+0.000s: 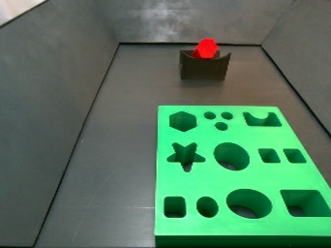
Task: Pick up the hexagon object. Move up. Place the hexagon object on the fixture. Regrasp the hexagon object. Move to above the board. Insert the hexagon object.
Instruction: Regrasp the hexagon object.
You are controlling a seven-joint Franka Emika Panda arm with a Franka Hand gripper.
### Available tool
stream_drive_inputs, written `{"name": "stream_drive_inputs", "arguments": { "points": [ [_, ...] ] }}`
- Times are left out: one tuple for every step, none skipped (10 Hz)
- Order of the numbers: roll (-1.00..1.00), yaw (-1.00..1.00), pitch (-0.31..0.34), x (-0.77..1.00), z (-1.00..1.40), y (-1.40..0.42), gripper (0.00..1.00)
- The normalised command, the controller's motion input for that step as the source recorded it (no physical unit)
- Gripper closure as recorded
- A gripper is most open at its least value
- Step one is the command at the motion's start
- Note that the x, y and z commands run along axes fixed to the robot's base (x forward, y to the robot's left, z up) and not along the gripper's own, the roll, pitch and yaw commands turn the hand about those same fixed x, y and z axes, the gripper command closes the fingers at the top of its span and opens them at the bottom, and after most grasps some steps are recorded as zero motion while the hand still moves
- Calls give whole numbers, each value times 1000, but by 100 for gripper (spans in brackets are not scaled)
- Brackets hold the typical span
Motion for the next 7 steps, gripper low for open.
{"name": "stream_drive_inputs", "arguments": {
  "points": [
    [1000, 65, 89, 96, -25, -35, 0],
    [1000, 80, 121, 112, -21, -39, 0],
    [1000, 96, 149, 122, -25, -44, 0],
    [1000, 122, 176, 137, -31, -45, 0],
    [1000, 158, 204, 149, -26, -49, 0],
    [775, 183, 191, 171, -28, -51, 0],
    [598, 200, 174, 192, -30, -54, 0]
  ]
}}
